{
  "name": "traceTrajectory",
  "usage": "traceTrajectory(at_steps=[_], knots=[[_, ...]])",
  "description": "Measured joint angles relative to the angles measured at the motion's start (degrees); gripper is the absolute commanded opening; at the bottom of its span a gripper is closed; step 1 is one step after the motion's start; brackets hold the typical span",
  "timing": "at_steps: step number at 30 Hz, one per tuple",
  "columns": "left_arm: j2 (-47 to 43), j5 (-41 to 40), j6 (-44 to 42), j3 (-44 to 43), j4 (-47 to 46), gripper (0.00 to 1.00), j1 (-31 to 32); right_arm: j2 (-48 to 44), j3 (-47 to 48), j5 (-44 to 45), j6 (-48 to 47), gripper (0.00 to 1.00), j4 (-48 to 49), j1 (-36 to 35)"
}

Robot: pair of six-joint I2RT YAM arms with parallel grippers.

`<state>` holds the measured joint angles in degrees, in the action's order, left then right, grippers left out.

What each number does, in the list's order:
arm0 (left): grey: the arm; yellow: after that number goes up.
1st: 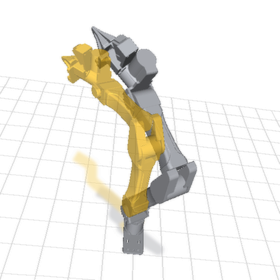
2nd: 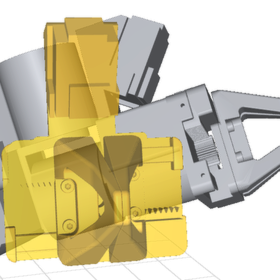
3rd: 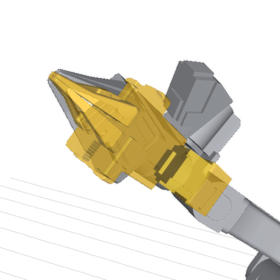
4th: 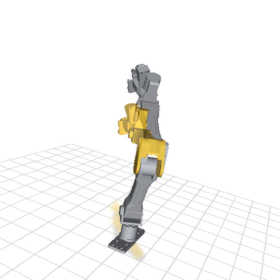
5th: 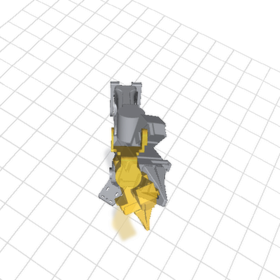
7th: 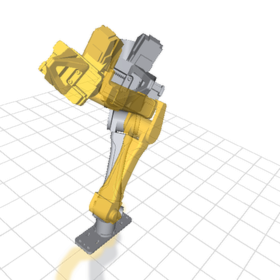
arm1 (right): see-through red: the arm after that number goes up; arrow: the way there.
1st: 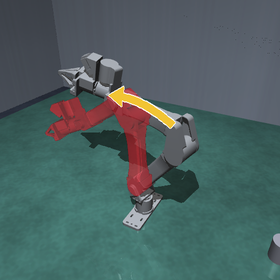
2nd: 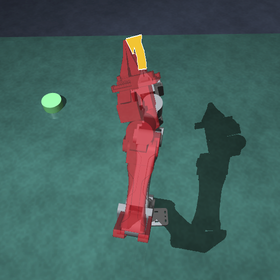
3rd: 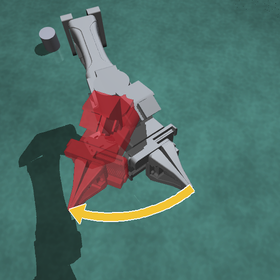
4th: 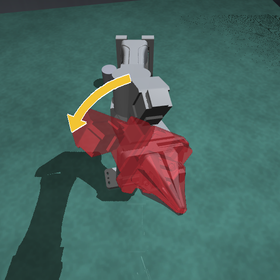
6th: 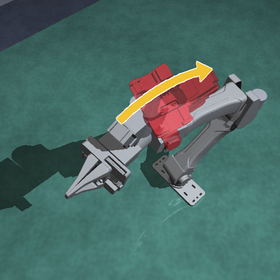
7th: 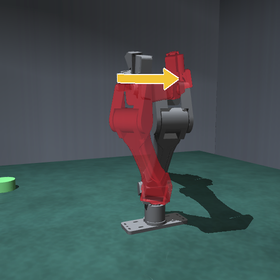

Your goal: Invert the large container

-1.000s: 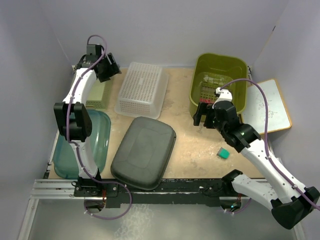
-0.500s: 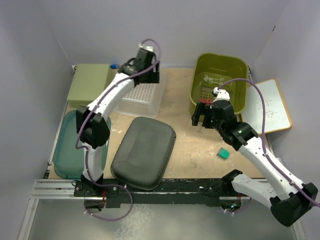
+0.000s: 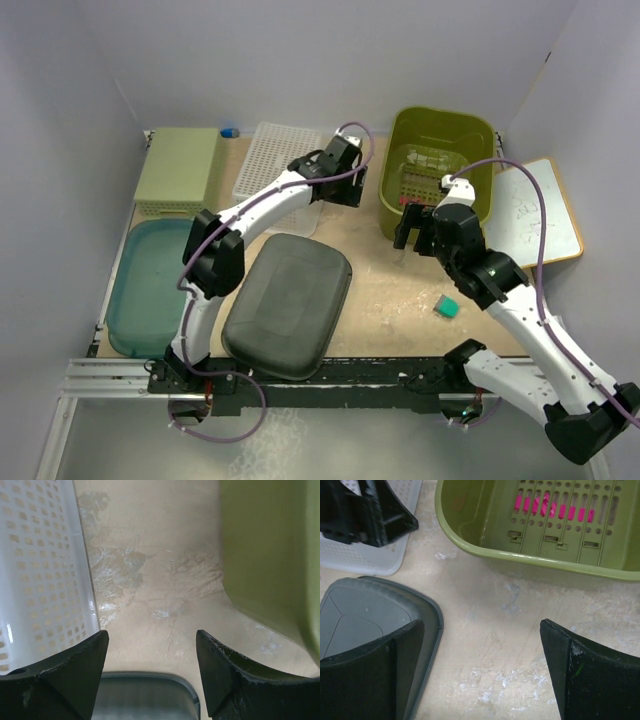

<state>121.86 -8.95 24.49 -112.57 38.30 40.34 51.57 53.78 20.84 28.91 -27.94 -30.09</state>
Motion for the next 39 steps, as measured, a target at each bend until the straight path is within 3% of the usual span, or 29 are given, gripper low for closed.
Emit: traceTrajectory(at_steps=[5, 11, 18, 24, 30, 39], knots=[[4.0, -1.2, -0.1, 0.0, -0.3, 0.68, -0.7, -0.9, 0.0, 0.7, 0.0, 1.00, 0.0, 0.0], [5.8, -1.6, 0.7, -0.3, -3.7, 0.68, -6.6, -0.4, 0.0, 0.5, 0.0, 1.00, 0.0, 0.0], [10.3, -2.8, 2.2, -5.6, -7.8, 0.68, -12.5, -0.5, 0.0, 0.3, 0.0, 1.00, 0.0, 0.0], [12.7, -1.4, 2.4, -9.6, -7.3, 0.68, -13.1, -1.1, 0.0, 0.2, 0.1, 1.00, -0.1, 0.0], [4.9, -1.1, -0.3, -4.4, -4.6, 0.68, -5.8, -1.2, 0.0, 0.4, 0.1, 1.00, -0.1, 0.0], [-23.2, 2.3, 1.7, 25.2, -6.7, 0.68, 15.0, -4.9, 0.0, 5.6, 0.5, 1.00, -1.0, 0.0]])
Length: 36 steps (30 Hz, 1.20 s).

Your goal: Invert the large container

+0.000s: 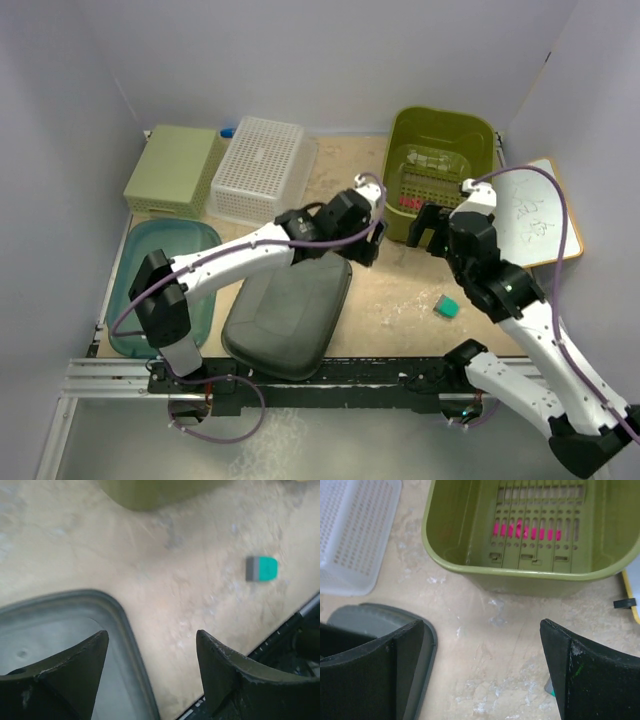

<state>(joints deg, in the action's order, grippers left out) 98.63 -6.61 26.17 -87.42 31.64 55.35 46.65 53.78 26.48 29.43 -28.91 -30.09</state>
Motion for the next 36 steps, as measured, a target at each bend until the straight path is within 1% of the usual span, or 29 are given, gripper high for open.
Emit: traceTrajectory(at_steps=[3, 7, 10, 14, 16, 19, 25, 29, 31, 32, 36], knots=[[-1.2, 1.2, 2.6, 4.7, -2.2, 0.68, 4.4, -4.1, 0.0, 3.0, 0.0, 1.00, 0.1, 0.0], [0.6, 5.4, 7.3, 10.7, -6.5, 0.67, 9.0, -7.4, 0.2, 6.6, -0.1, 1.00, 0.5, 0.0], [2.3, 6.8, 9.9, 14.5, -9.1, 0.67, 10.1, -8.2, 0.9, 7.8, -0.9, 1.00, 1.7, 0.0], [2.9, 5.2, 12.3, 18.4, -9.9, 0.67, 9.0, -5.6, 2.8, 7.9, -2.6, 1.00, 1.8, 0.0], [2.9, 4.3, 13.7, 20.0, -11.3, 0.67, 7.4, -1.5, 5.4, 7.2, -3.3, 1.00, 1.0, 0.0], [2.1, 2.7, 15.3, 22.2, -13.1, 0.67, 4.8, 7.0, 10.5, 4.9, -4.1, 1.00, 0.0, 0.0], [-3.0, -2.1, 19.7, 27.3, -15.1, 0.67, -1.0, 24.9, 21.6, -1.0, -3.6, 1.00, -2.4, 0.7], [-5.2, -5.7, 21.8, 27.6, -16.2, 0.67, -1.7, 37.5, 33.4, -2.2, -2.6, 1.00, -3.9, 1.7], [-6.2, -7.0, 22.5, 27.6, -16.7, 0.67, -1.6, 42.7, 37.7, -2.3, -2.0, 1.00, -4.0, 2.6], [-6.6, -7.6, 22.8, 27.6, -16.9, 0.67, -1.4, 45.7, 39.9, -2.7, -1.6, 0.99, -4.3, 3.5], [-7.7, -8.7, 22.7, 27.1, -17.0, 0.68, -1.3, 54.8, 44.2, -4.1, -1.0, 0.84, -4.8, 7.1]])
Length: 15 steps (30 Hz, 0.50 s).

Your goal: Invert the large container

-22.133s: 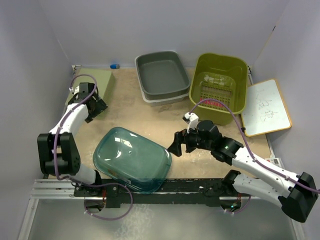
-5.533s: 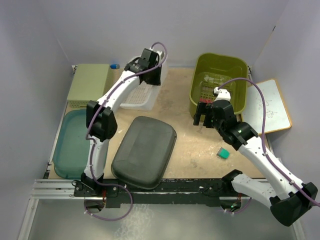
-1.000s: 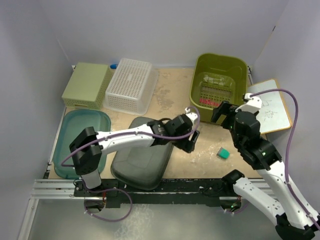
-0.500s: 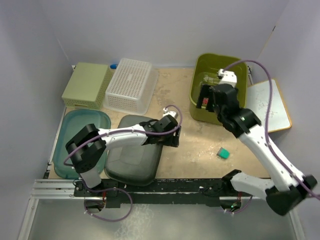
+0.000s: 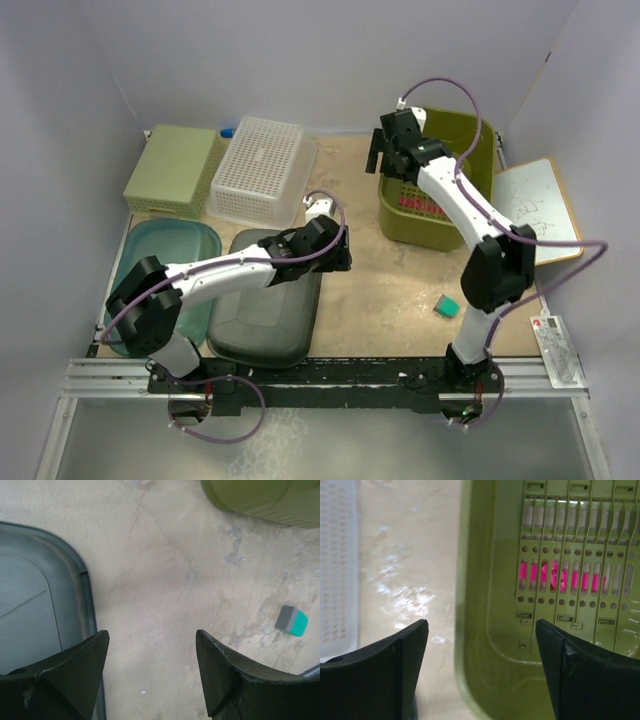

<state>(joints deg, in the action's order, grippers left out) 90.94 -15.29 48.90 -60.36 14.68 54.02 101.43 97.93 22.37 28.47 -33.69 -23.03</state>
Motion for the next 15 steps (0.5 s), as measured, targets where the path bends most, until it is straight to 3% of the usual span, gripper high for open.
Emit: traceTrajectory(at_steps=[4, 7, 12, 15], knots=[[-2.1, -0.5, -0.8, -3.7, 2.3, 0.68, 0.0, 8.6, 4.8, -0.6, -0.8, 0.71, -1.5, 2.2], [-5.4, -2.3, -2.2, -8.7, 4.7, 0.68, 0.0, 14.3, 9.6, -1.1, -1.6, 0.41, -2.6, 2.4], [-12.8, -6.1, -3.8, -12.9, 7.8, 0.68, 0.0, 14.7, 10.2, -4.4, -2.1, 0.00, -1.9, 2.0], [-15.3, -9.5, -4.7, -14.3, 11.2, 0.68, 0.0, 12.2, 10.2, -7.9, -1.3, 0.00, -2.5, 2.1]])
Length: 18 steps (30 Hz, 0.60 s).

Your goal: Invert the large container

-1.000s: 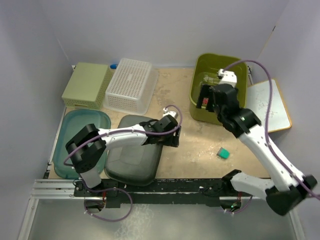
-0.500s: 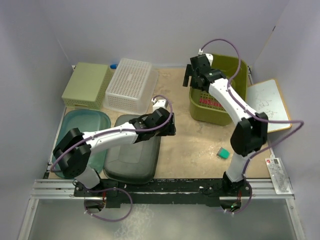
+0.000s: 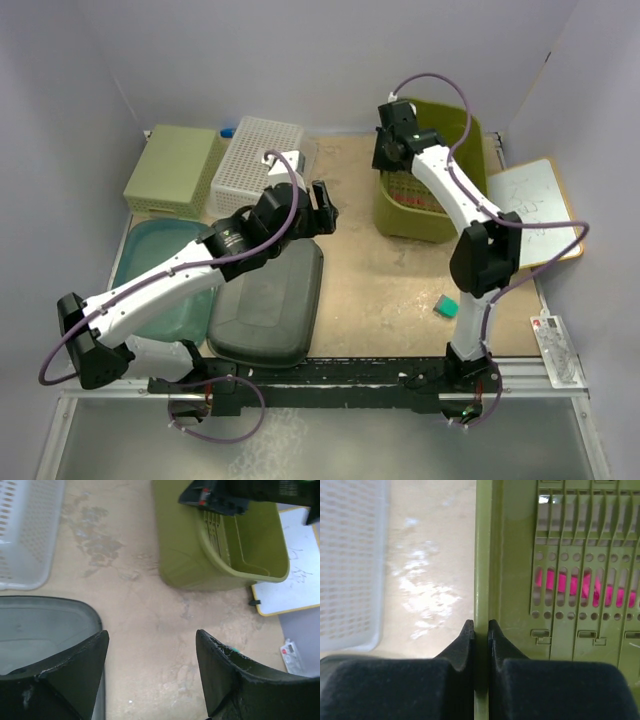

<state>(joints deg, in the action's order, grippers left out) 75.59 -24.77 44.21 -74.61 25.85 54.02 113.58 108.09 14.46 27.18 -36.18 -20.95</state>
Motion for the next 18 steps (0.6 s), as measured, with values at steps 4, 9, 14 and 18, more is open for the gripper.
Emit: traceTrajectory(at_steps=[4, 9, 14, 18], knots=[[-1.5, -5.1, -1.6, -1.8, 5.3, 0.68, -0.1, -5.0, -0.1, -8.5, 2.7, 0.00, 1.4, 0.3], [-3.5, -11.8, -3.4, -4.5, 10.7, 0.71, -0.7, -13.5, -4.5, -19.2, 12.0, 0.00, 9.2, 0.0], [-6.7, -16.7, -4.0, -5.8, 13.0, 0.71, -1.2, -18.5, -10.9, -29.8, 21.7, 0.00, 22.4, -0.1], [-8.1, -18.3, -4.0, -5.8, 13.4, 0.71, -1.3, -19.3, -19.6, -38.4, 30.4, 0.00, 37.2, 1.0]])
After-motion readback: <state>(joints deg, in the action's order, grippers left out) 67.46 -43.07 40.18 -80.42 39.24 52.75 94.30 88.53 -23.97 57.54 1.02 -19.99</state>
